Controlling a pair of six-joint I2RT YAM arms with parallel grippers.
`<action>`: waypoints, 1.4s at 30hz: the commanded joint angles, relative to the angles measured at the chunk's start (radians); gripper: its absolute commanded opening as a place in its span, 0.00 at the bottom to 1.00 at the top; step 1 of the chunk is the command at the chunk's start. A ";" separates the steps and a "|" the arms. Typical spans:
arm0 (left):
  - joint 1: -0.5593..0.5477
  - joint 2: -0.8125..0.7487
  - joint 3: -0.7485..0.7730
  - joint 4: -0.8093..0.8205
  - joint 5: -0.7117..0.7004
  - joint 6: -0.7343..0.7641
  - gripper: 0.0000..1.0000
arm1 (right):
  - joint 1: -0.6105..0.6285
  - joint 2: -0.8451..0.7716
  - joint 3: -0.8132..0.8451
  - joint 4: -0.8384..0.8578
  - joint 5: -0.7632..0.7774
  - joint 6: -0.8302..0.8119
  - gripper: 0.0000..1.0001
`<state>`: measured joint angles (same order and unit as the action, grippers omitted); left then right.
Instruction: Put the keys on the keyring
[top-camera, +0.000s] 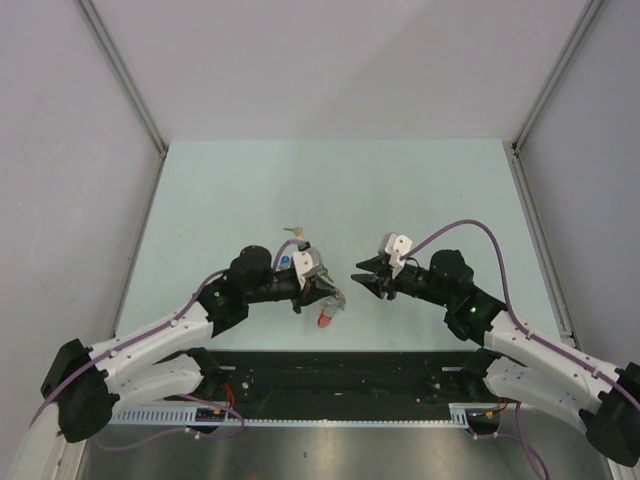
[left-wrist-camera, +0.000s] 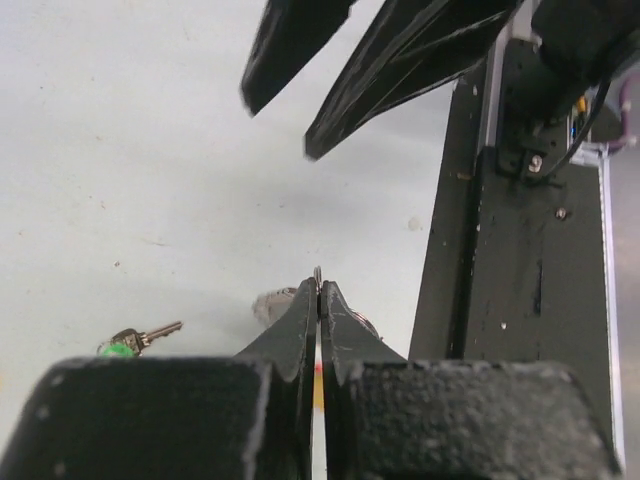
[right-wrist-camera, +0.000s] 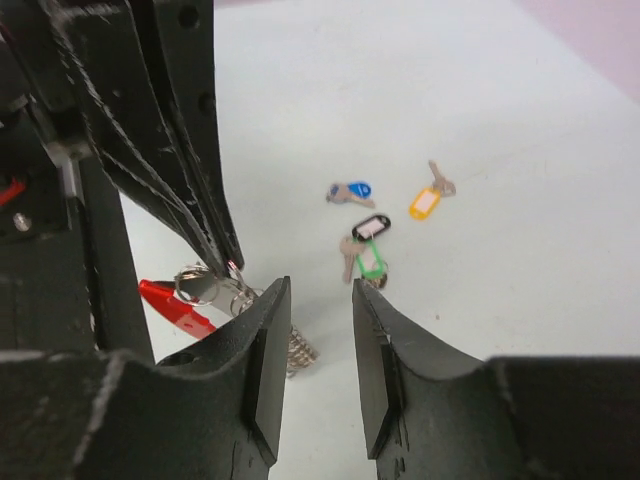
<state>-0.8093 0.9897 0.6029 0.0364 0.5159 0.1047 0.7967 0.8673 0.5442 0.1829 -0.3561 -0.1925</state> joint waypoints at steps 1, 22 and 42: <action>-0.004 -0.066 -0.127 0.425 -0.051 -0.247 0.00 | -0.042 -0.053 -0.084 0.177 -0.081 0.146 0.36; -0.004 -0.022 -0.308 1.025 -0.063 -0.496 0.01 | -0.108 0.005 -0.239 0.656 -0.254 0.407 0.37; -0.004 0.029 -0.287 1.066 -0.025 -0.516 0.00 | -0.108 0.107 -0.244 0.863 -0.256 0.521 0.31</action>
<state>-0.8093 1.0214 0.2947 1.0233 0.4770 -0.3939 0.6914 0.9611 0.3019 0.9661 -0.6178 0.3119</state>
